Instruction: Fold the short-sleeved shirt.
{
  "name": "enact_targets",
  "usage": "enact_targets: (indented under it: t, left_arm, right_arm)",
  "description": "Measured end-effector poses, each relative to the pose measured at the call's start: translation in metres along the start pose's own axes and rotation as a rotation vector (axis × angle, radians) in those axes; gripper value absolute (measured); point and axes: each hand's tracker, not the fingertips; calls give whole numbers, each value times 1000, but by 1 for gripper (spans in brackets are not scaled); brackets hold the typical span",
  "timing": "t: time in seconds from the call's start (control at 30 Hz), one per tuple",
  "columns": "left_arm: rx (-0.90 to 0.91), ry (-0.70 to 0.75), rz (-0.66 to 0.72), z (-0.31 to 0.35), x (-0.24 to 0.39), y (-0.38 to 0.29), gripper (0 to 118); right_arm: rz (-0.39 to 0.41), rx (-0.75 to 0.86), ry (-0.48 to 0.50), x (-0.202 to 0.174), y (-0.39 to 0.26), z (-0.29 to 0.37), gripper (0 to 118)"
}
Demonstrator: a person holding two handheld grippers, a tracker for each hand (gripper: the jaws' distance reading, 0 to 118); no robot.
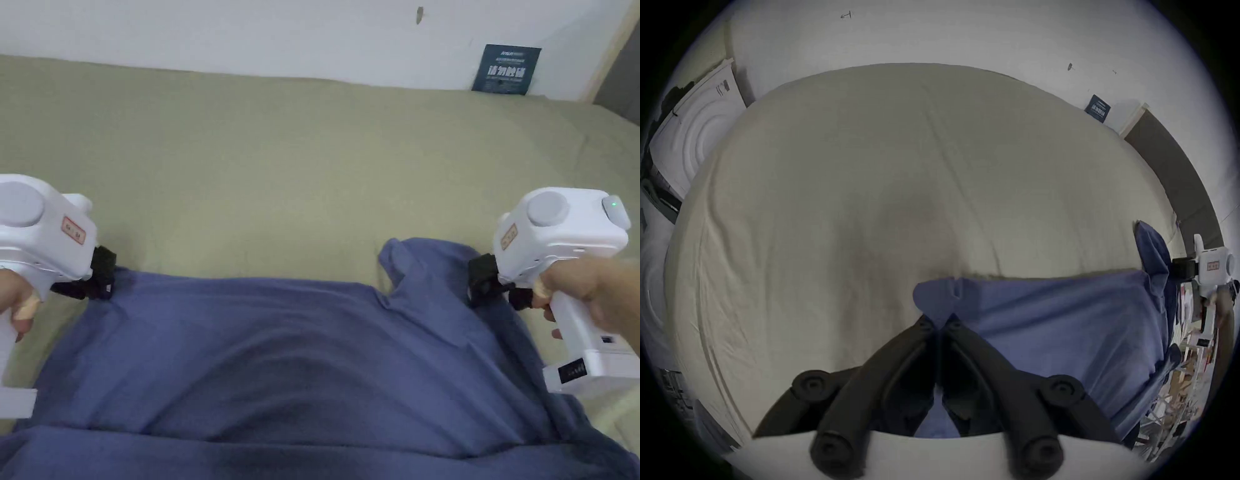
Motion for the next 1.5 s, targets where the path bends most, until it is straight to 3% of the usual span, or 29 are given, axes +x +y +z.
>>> enact_targets:
  t: [0.03, 0.07, 0.1, 0.17, 0.2, 0.5, 0.73, 0.9, 1.2, 1.37, 1.5]
  left_arm:
    - [-1, 2, 1, -2, 0, 1, 3]
    - [-3, 3, 5, -3, 1, 1, 3]
    - [-3, 3, 9, -3, 1, 1, 3]
    - [14, 1, 18, 2, 0, -3, 3]
    - [24, -4, 20, 6, -1, -3, 3]
    - [136, -42, -8, 93, -9, -30, 3]
    - [158, -61, -17, 150, -26, -92, 3]
    - [118, -72, -7, 157, -36, -155, 3]
    - [-38, -94, 99, 117, -45, -262, 3]
    - [-8, -124, 198, 105, -56, -274, 3]
    - [-22, -101, 137, 110, -49, -270, 7]
  right_arm:
    - [7, -5, -13, 2, -4, -3, 28]
    - [3, 3, -5, 6, -7, -2, 7]
    - [-20, 28, 1, 9, -10, 2, 0]
    - [-113, 93, 24, 21, -15, 16, 0]
    - [-111, 118, 37, 24, -17, 25, 0]
    - [4, 254, 117, 39, -52, 118, 0]
    - [45, 306, 162, 50, -118, 172, 0]
    - [108, 258, 161, 53, -178, 173, 0]
    - [34, 79, 158, 74, -269, 113, 0]
    - [-50, 60, 182, 87, -287, 89, 0]
    - [-87, 73, 193, 85, -286, 91, 2]
